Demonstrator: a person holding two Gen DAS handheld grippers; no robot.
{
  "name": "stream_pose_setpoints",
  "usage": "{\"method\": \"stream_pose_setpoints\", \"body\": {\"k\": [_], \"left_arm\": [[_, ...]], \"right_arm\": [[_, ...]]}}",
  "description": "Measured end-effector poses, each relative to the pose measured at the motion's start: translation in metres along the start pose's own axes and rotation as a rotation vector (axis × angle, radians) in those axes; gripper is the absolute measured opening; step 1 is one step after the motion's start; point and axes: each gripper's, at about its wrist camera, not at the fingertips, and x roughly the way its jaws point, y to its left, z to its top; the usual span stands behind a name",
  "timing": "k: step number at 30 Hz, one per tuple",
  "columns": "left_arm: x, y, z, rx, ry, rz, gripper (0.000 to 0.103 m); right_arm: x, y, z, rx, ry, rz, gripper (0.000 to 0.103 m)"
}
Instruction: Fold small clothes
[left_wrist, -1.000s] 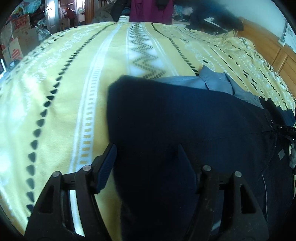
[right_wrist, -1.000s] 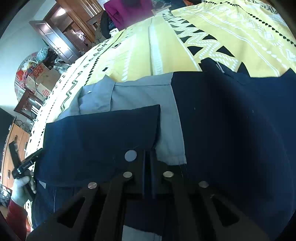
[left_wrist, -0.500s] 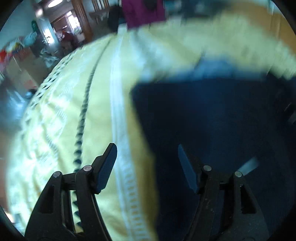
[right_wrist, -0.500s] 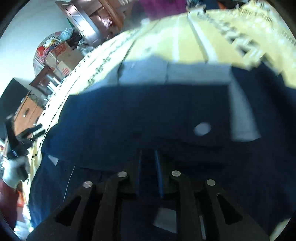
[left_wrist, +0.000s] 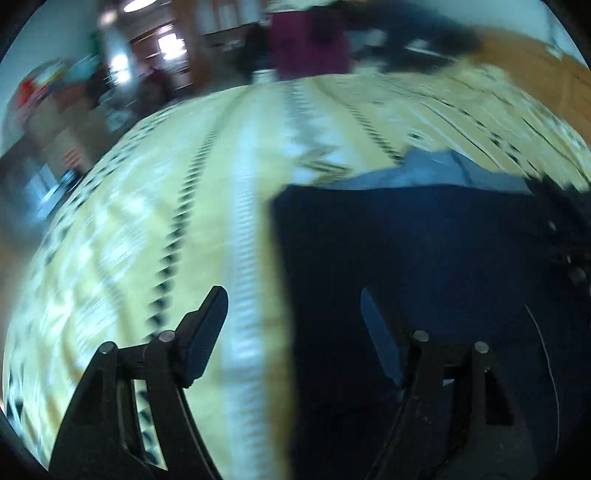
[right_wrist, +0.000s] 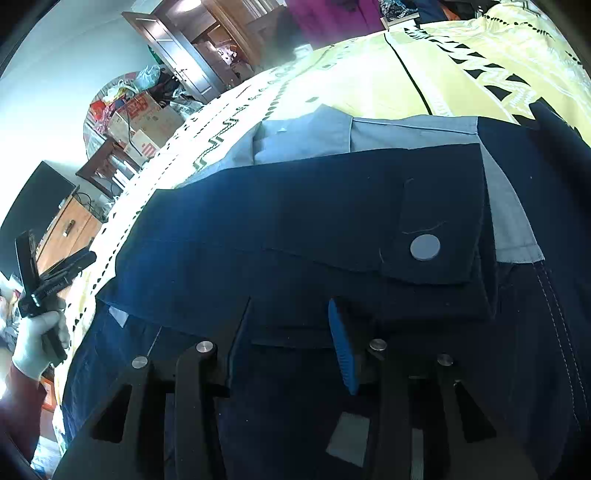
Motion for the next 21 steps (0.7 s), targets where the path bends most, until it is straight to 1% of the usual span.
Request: {"method": "stream_pose_setpoints", "body": {"k": [1,2,3,4,5,6,7,8,9,10,11,13,14,15,16,17,18,19,21], "left_arm": [[0.017,-0.011,0.001,0.037,0.029,-0.001,0.076],[0.036,-0.017,-0.002,0.076,0.082,0.046,0.078],[0.055,-0.019,-0.007,0.102,0.134,0.113,0.087],[0.064,-0.005,-0.013,0.039,0.134,0.101,0.093],[0.066,0.015,-0.013,-0.070,0.146,0.077,0.100],[0.064,0.028,-0.012,-0.142,0.149,0.085,0.100],[0.064,0.039,-0.014,-0.191,0.146,0.099,0.100],[0.065,0.047,-0.018,-0.227,0.145,0.088,0.100],[0.065,0.050,-0.020,-0.253,0.145,0.065,0.100],[0.066,0.052,-0.021,-0.269,0.145,0.055,0.100],[0.067,0.051,-0.019,-0.265,0.146,0.060,0.099],[0.067,0.046,-0.017,-0.242,0.144,0.070,0.098],[0.063,0.043,-0.015,-0.236,0.131,0.069,0.097],[0.050,0.040,-0.010,-0.236,0.118,0.057,0.097],[0.046,0.037,-0.009,-0.242,0.101,0.038,0.098],[0.041,0.030,-0.003,-0.245,0.087,0.034,0.098],[0.031,0.028,-0.003,-0.247,0.071,0.032,0.098],[0.026,0.026,-0.001,-0.254,0.061,0.019,0.098],[0.015,0.021,0.000,-0.274,0.045,-0.001,0.098]], "right_arm": [[-0.002,-0.001,0.001,0.002,0.002,0.001,0.042],[-0.008,-0.002,0.001,0.008,0.001,-0.005,0.042],[-0.016,-0.003,0.001,0.016,0.001,-0.010,0.042],[-0.029,-0.007,0.001,0.028,-0.011,-0.023,0.043],[-0.053,-0.015,0.001,0.052,-0.046,-0.035,0.043],[-0.078,-0.027,0.001,0.081,-0.084,-0.033,0.043],[-0.103,-0.040,0.001,0.109,-0.122,-0.041,0.043],[-0.139,-0.062,0.001,0.151,-0.179,-0.077,0.045],[-0.166,-0.083,0.001,0.188,-0.220,-0.123,0.045],[-0.194,-0.107,0.002,0.230,-0.255,-0.187,0.045],[-0.226,-0.141,0.004,0.283,-0.289,-0.291,0.045],[-0.270,-0.198,0.005,0.381,-0.333,-0.452,0.046],[-0.293,-0.235,0.002,0.465,-0.357,-0.545,0.049],[-0.307,-0.263,-0.001,0.533,-0.361,-0.606,0.049],[-0.320,-0.295,-0.007,0.632,-0.358,-0.669,0.050],[-0.327,-0.318,-0.012,0.705,-0.362,-0.684,0.050],[-0.330,-0.334,-0.017,0.747,-0.366,-0.665,0.050],[-0.329,-0.346,-0.019,0.773,-0.366,-0.643,0.050],[-0.322,-0.358,-0.018,0.767,-0.360,-0.605,0.050]]}}
